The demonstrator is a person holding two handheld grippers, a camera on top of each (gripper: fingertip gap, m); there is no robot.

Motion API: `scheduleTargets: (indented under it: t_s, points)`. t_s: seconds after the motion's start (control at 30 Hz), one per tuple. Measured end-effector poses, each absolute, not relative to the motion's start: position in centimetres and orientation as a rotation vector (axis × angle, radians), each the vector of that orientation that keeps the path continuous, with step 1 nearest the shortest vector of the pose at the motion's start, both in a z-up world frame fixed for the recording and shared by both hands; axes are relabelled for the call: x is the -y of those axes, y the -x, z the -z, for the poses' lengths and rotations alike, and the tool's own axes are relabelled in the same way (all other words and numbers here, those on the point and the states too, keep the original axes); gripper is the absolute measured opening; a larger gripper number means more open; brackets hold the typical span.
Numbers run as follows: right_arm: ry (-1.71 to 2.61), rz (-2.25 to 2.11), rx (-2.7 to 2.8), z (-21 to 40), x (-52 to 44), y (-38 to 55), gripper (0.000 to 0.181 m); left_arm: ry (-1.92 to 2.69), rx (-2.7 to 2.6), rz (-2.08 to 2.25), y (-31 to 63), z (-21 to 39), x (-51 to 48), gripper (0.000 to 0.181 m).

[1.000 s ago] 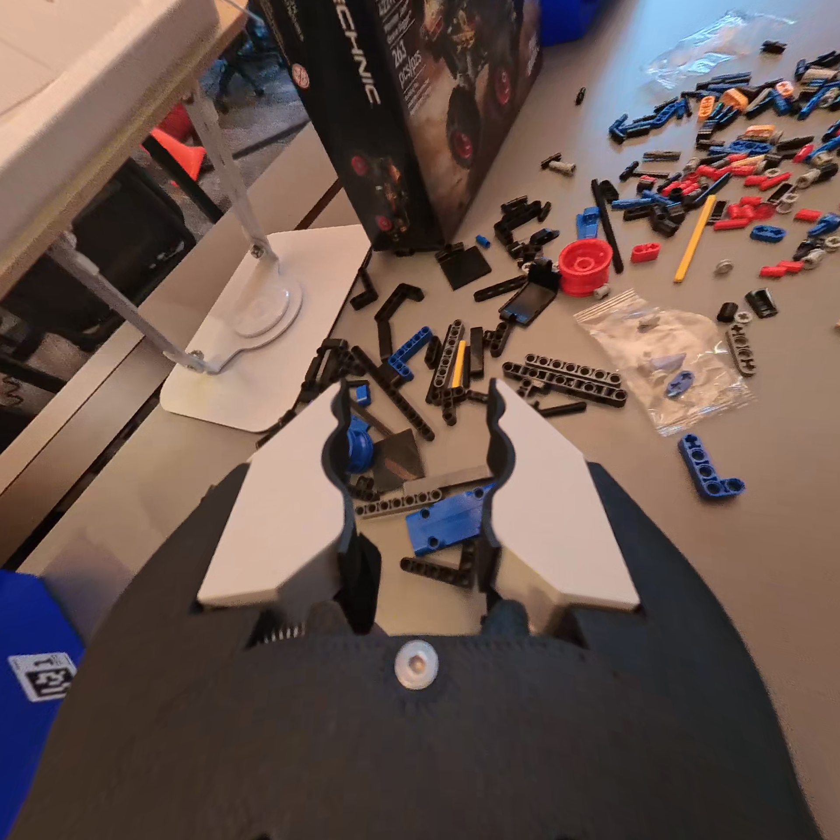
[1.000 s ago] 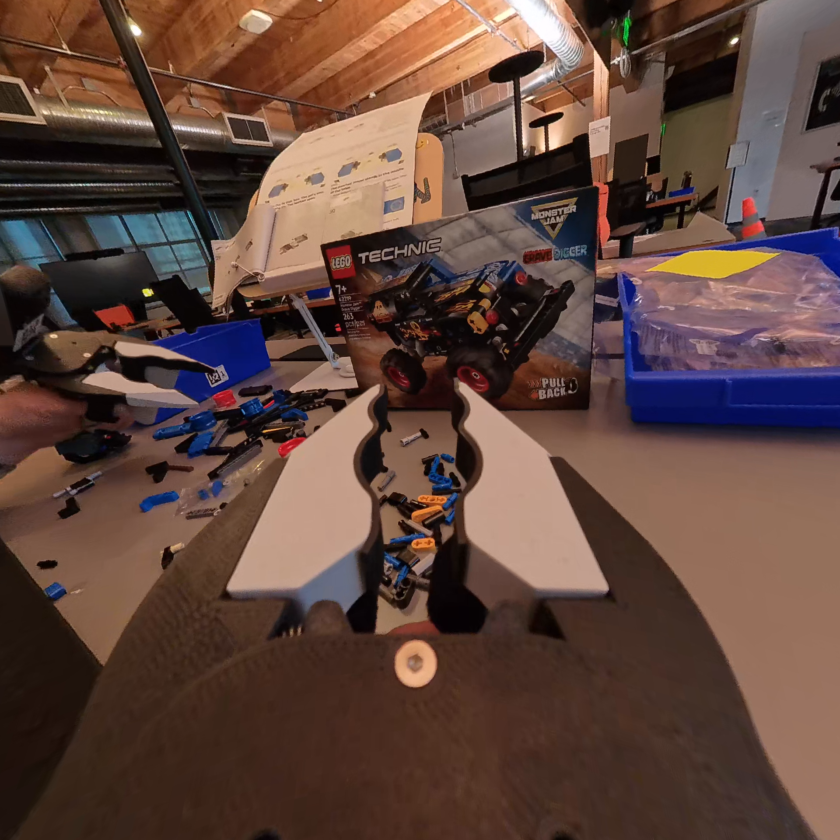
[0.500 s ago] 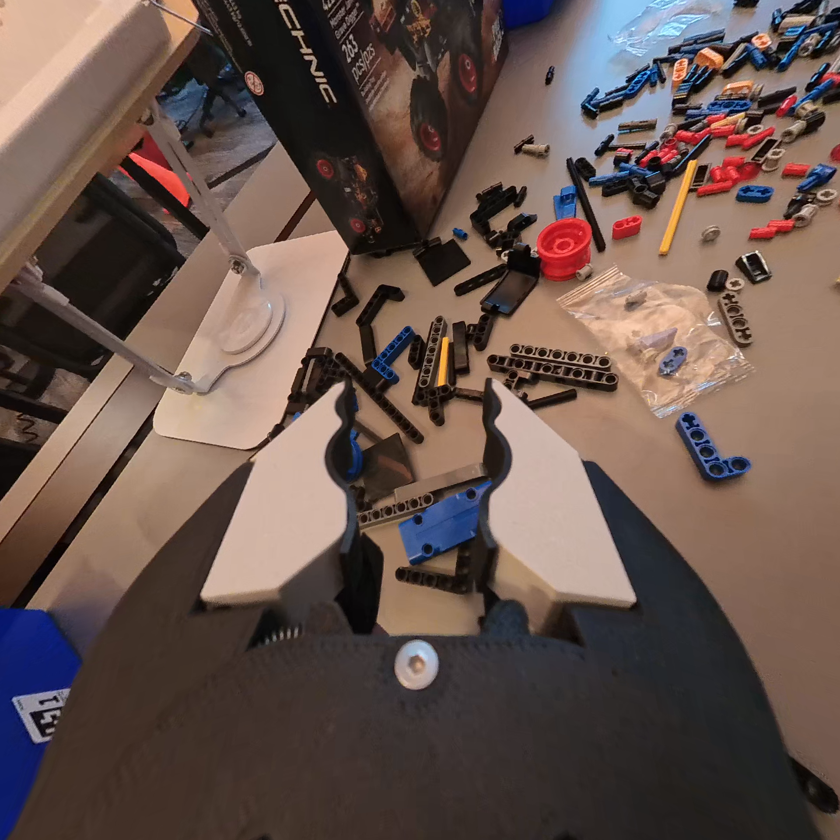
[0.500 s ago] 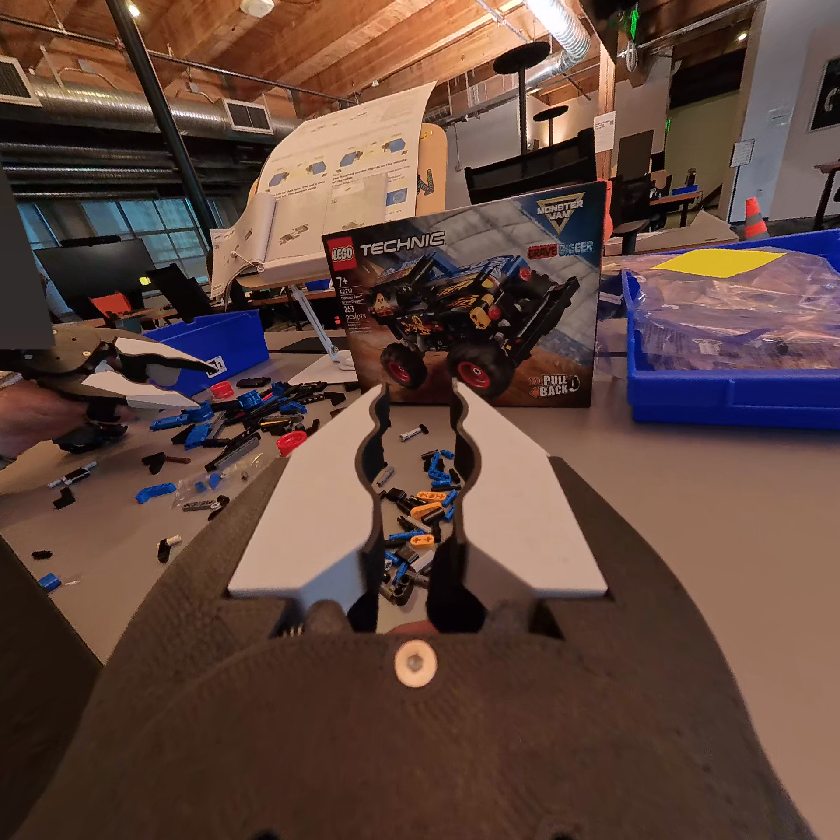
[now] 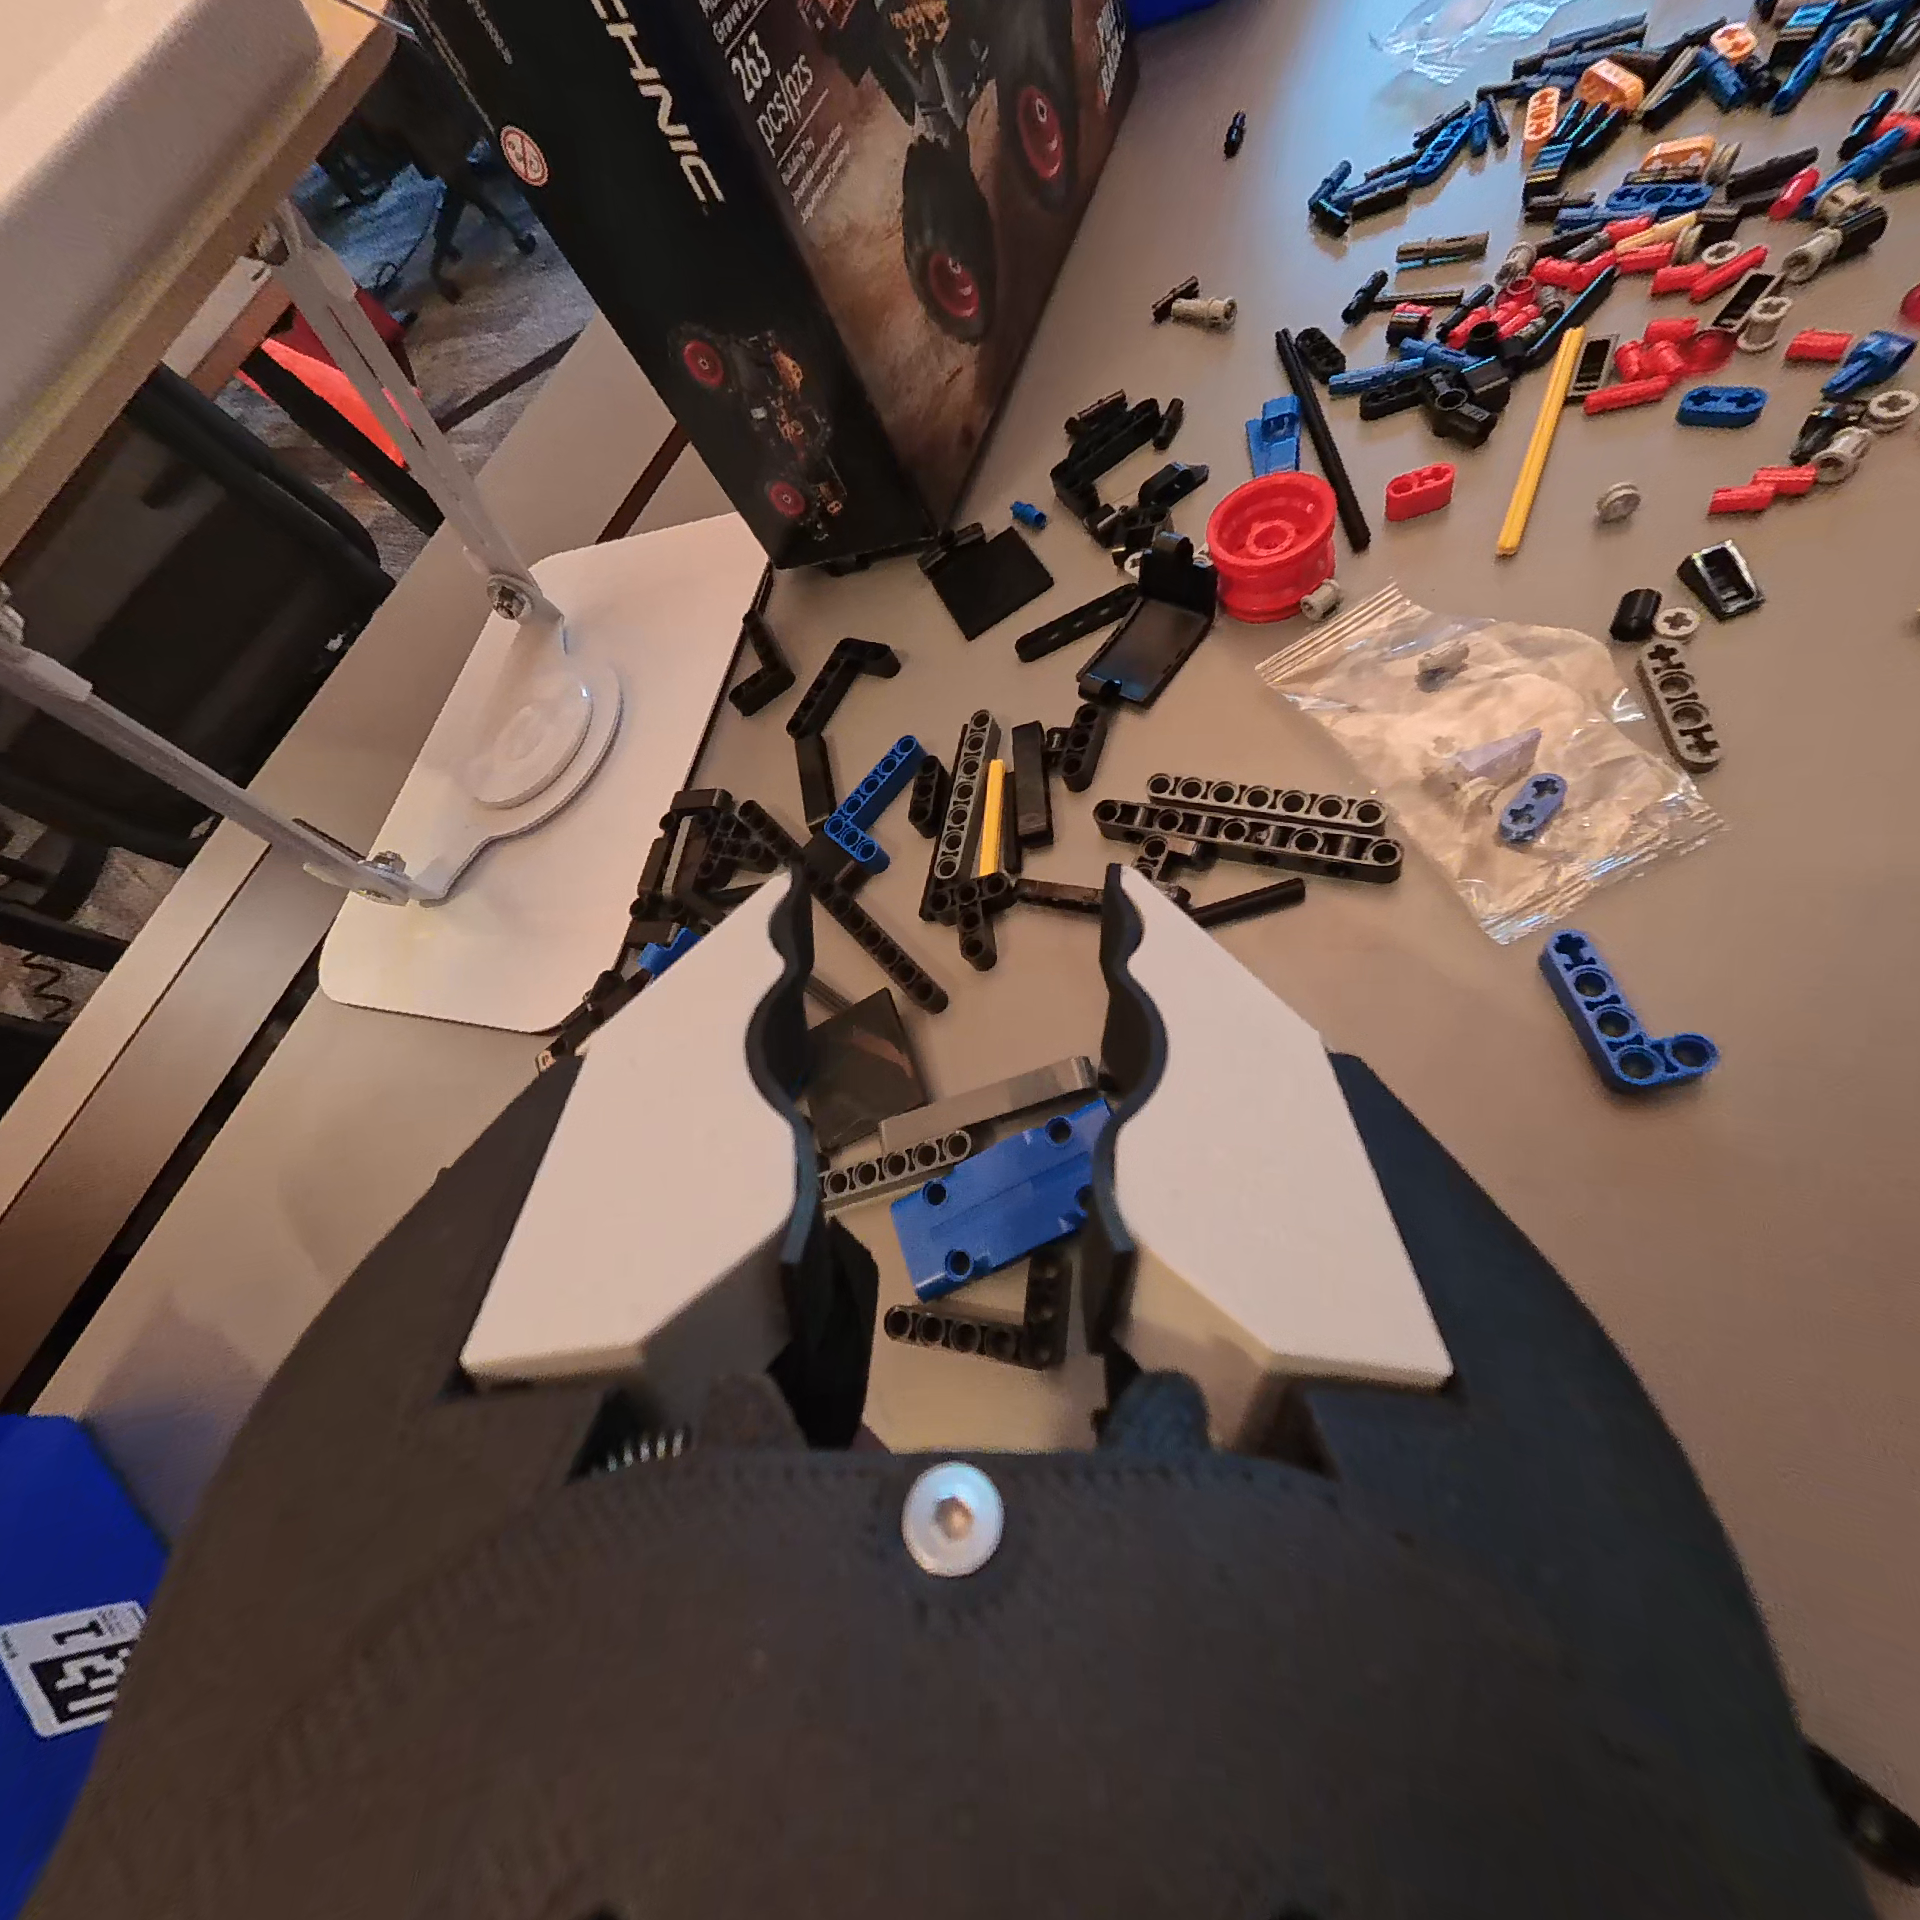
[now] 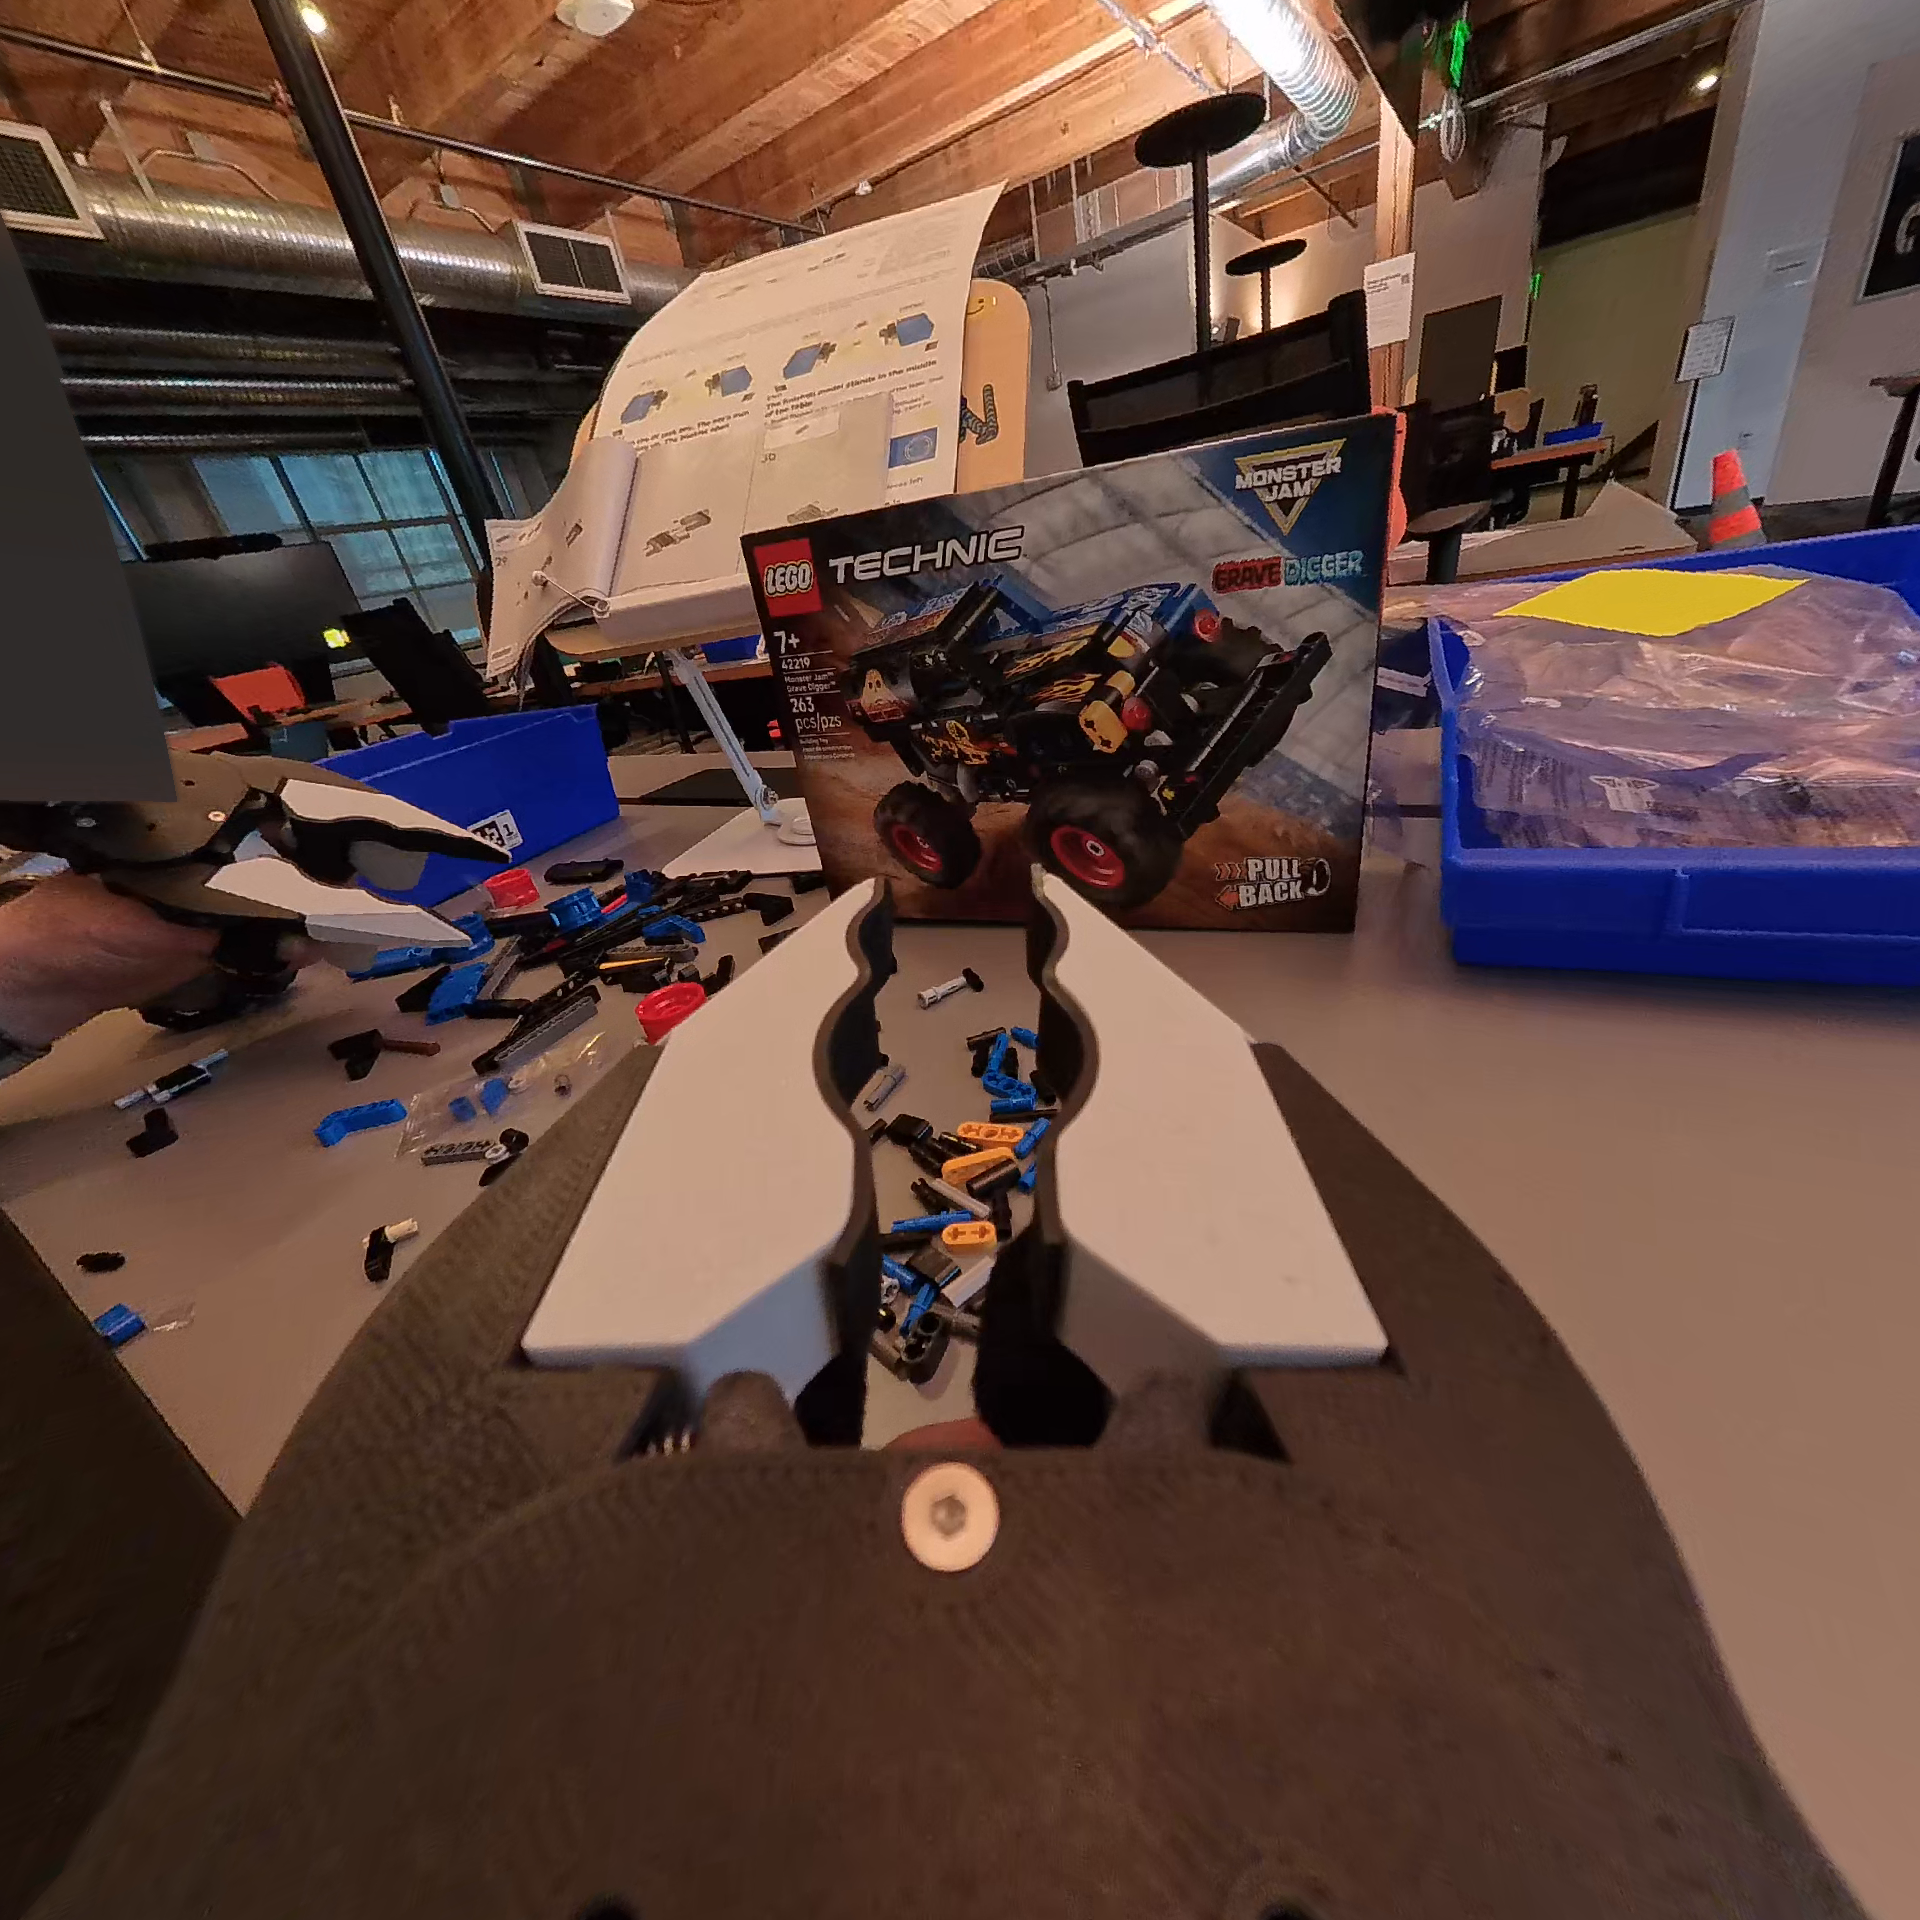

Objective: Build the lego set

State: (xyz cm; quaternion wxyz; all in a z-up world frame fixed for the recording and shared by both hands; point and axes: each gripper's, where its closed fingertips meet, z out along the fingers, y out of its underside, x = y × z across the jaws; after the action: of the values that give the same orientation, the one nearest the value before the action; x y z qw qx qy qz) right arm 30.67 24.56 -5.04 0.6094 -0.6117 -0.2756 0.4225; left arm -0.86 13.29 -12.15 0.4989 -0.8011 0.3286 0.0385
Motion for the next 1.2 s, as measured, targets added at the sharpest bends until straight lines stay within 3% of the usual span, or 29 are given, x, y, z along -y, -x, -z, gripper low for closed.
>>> scheduleTargets:
  t_s: [1.2]
  points:
    - [1.402,-0.985,0.622,4.8,-24.8,-30.6,0.024,1.957,-0.804,-0.099,1.5,12.3,-15.0,0.053]
